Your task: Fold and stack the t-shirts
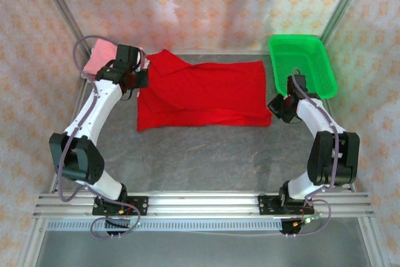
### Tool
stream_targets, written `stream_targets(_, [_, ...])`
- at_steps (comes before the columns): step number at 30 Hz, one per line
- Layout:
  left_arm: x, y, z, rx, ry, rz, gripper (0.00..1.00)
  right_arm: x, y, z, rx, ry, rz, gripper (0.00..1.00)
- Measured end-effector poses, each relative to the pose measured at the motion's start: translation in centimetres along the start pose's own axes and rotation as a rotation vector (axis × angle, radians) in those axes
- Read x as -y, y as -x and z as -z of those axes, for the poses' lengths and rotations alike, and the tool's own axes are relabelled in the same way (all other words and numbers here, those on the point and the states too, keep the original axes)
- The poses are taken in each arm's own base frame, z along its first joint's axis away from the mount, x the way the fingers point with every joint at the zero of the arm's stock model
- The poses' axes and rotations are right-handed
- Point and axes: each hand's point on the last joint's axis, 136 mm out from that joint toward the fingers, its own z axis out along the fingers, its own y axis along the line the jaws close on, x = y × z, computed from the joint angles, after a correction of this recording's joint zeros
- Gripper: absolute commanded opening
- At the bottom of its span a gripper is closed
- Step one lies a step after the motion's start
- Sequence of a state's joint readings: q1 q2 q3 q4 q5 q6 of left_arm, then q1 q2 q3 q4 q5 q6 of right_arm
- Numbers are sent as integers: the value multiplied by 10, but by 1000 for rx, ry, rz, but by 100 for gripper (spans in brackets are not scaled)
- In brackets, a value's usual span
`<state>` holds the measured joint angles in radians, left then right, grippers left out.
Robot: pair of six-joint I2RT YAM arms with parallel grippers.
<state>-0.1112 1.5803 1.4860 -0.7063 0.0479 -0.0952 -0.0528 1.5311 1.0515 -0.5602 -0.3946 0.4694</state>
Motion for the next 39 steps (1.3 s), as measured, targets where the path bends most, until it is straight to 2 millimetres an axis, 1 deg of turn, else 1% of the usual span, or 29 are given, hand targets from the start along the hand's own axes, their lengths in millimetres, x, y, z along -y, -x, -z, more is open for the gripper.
stream_targets(3, [-1,1,-8,-12,8,-16,0,-4,5,-4,1,-6,5,2])
stream_targets(7, [1,2,-23,-36,12,-33,0,-5,11,-11,0,-23,4,3])
stream_targets(8, [2,3,-29,-44,16,-38,0,-5,14,-13,1,-30,3,5])
stream_targets(12, [4,14,-50,-56,24,-49,0,-13,25,-19,9,-36,-1,24])
stream_targets(14, [4,24,-61,-54,32,-53,25,-22,35,-21,22,-27,1,26])
stream_targets(15, [3,34,-68,-50,42,-51,27,-27,43,-22,31,-22,3,27])
stream_targets(16, [3,42,-73,-45,48,-50,31,-33,50,-21,36,-19,4,28])
stream_targets(17, [3,57,-81,-35,56,-54,37,-42,59,-19,51,-11,6,29])
stream_targets(19, [2,83,-90,0,67,-46,40,-59,79,-12,93,14,20,30])
stream_targets(20, [1,93,-93,15,70,-42,45,-67,86,-6,115,29,29,30])
stream_targets(21, [0,97,-93,23,72,-38,51,-74,91,2,139,42,41,30])
stream_targets(22, [-1,96,-92,20,73,-33,56,-77,92,9,158,51,54,30])
stream_targets(23, [-3,92,-88,17,74,-23,59,-81,89,16,173,61,72,30])
stream_targets(25, [-7,72,-75,-2,72,6,60,-83,72,29,188,83,119,31])
stream_targets(26, [-8,56,-65,-11,63,26,60,-84,55,35,189,98,153,31])
stream_targets(28, [-11,17,-47,-40,43,66,60,-83,22,42,174,120,213,30])
stream_targets(29, [-13,-6,-37,-55,33,92,60,-80,2,43,156,128,243,30])
stream_targets(30, [-15,-26,-30,-68,31,115,59,-76,-14,40,139,134,264,29])
stream_targets(31, [-17,-43,-27,-83,31,131,59,-70,-26,36,122,129,274,28])
stream_targets(33, [-21,-83,-27,-134,33,157,59,-51,-45,22,80,96,277,28])
stream_targets(35, [-25,-122,-36,-215,49,170,57,-28,-59,4,29,39,268,28])
stream_targets(36, [-26,-140,-42,-261,53,176,56,-20,-64,-3,7,13,264,27])
stream_targets(38, [-25,-163,-52,-331,42,189,55,-14,-66,-13,-17,-14,260,27])
stream_targets(39, [-24,-170,-58,-357,34,199,55,-12,-67,-19,-27,-26,258,27])
